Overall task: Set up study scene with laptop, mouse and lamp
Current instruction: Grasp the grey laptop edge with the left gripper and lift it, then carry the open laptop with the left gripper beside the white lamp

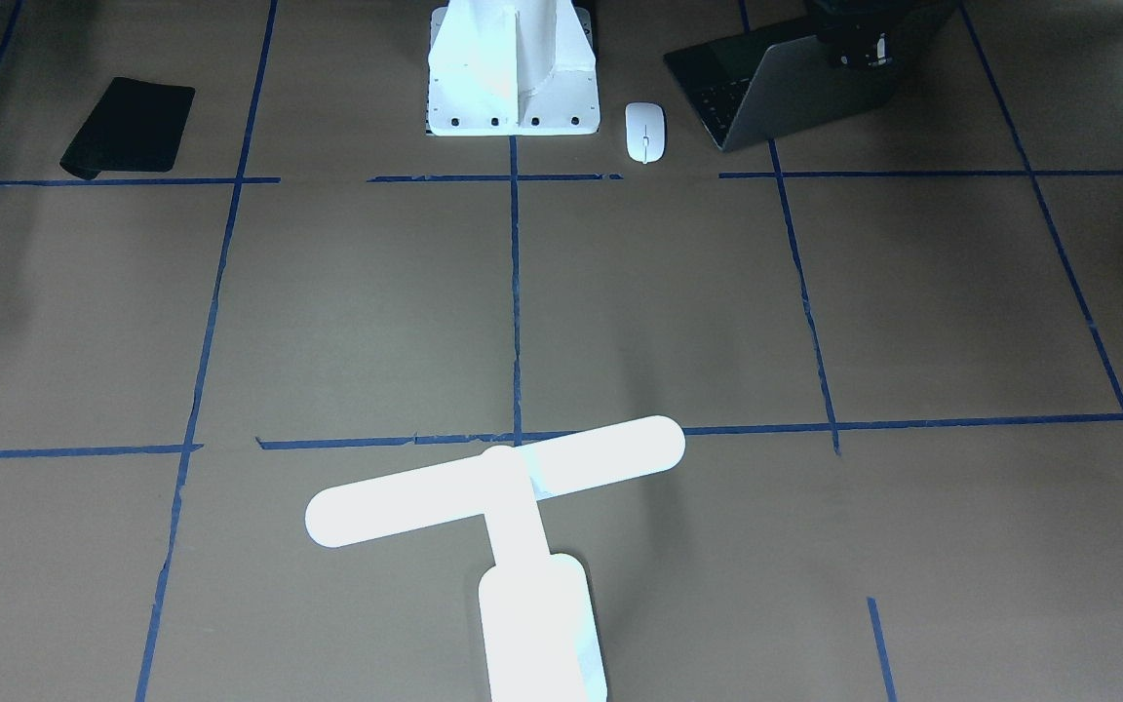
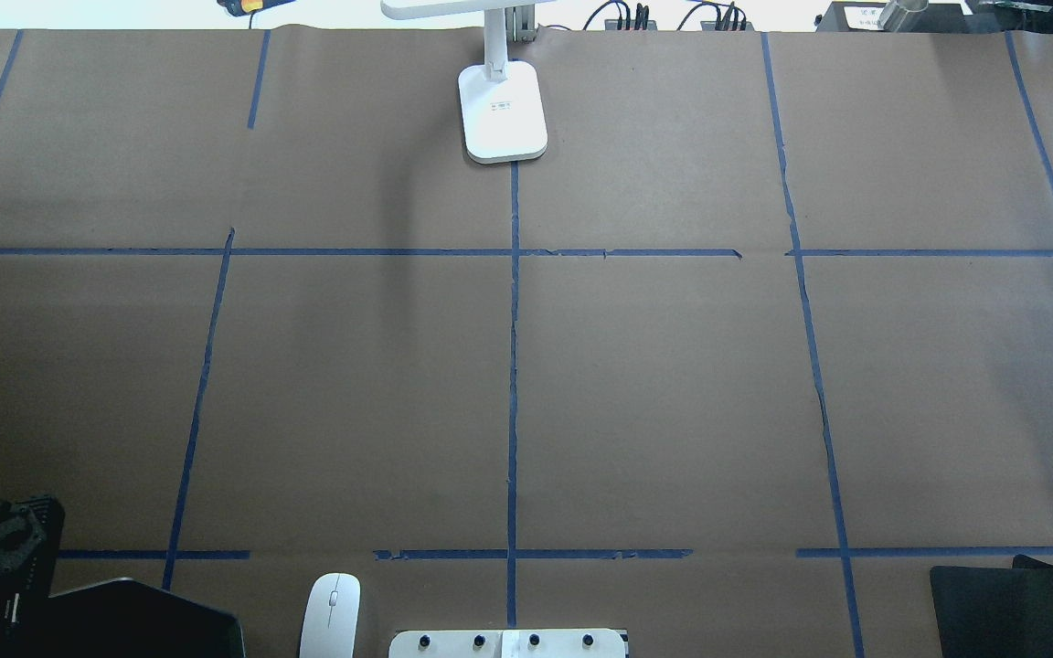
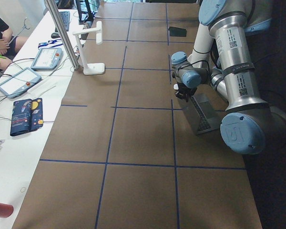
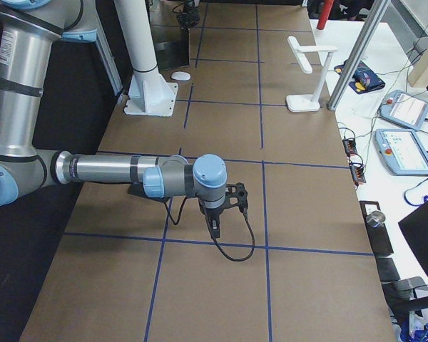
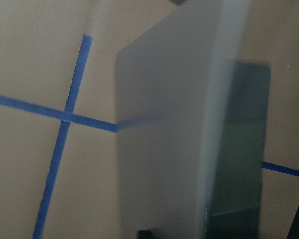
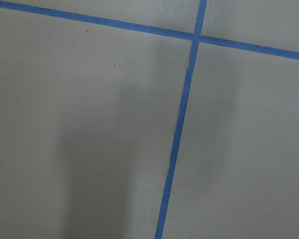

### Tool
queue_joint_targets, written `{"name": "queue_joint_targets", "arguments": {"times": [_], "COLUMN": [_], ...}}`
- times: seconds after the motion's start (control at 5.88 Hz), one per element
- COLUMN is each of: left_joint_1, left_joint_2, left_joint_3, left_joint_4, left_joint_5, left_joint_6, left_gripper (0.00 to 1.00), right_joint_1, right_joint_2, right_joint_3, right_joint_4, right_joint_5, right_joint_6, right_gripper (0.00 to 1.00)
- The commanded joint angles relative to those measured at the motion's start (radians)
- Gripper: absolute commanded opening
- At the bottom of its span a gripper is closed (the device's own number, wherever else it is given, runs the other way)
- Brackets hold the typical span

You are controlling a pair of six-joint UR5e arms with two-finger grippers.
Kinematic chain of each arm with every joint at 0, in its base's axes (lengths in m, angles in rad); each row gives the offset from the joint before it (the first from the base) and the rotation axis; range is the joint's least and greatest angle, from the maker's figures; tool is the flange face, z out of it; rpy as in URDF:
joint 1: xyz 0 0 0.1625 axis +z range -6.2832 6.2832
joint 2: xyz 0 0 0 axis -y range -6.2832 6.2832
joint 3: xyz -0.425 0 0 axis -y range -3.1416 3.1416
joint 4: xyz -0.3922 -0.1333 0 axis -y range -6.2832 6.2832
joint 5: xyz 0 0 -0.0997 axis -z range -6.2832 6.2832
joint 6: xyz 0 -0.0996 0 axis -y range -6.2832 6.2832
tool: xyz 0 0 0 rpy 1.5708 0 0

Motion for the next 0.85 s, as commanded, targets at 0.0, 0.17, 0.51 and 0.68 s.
{"name": "queue_joint_targets", "arguments": {"times": [0.0, 0.17, 0.51, 0.68], "left_joint_1": [-0.146, -0.214, -0.349, -0.392], "left_joint_2": [-0.003, -0.003, -0.149, -0.262], "left_joint_3": [-0.001, -0.001, -0.006, 0.002], "left_joint_4": [0.001, 0.036, 0.267, 0.352], "left_joint_5": [0.0, 0.0, 0.0, 0.001], "left_joint_6": [0.231, 0.358, 0.609, 0.645], "left_gripper": [0.1, 0.05, 0.0, 0.0], "right_joint_1": [0.0, 0.0, 0.0, 0.0], "right_joint_2": [-0.001, 0.001, 0.001, 0.001], "right_joint_3": [0.0, 0.0, 0.001, 0.001], "right_joint_4": [0.0, 0.0, 0.0, -0.001], "right_joint_5": [0.0, 0.0, 0.003, 0.003], "right_joint_6": [0.0, 0.0, 0.002, 0.002], "right_gripper": [1.0, 1.0, 1.0, 1.0]}}
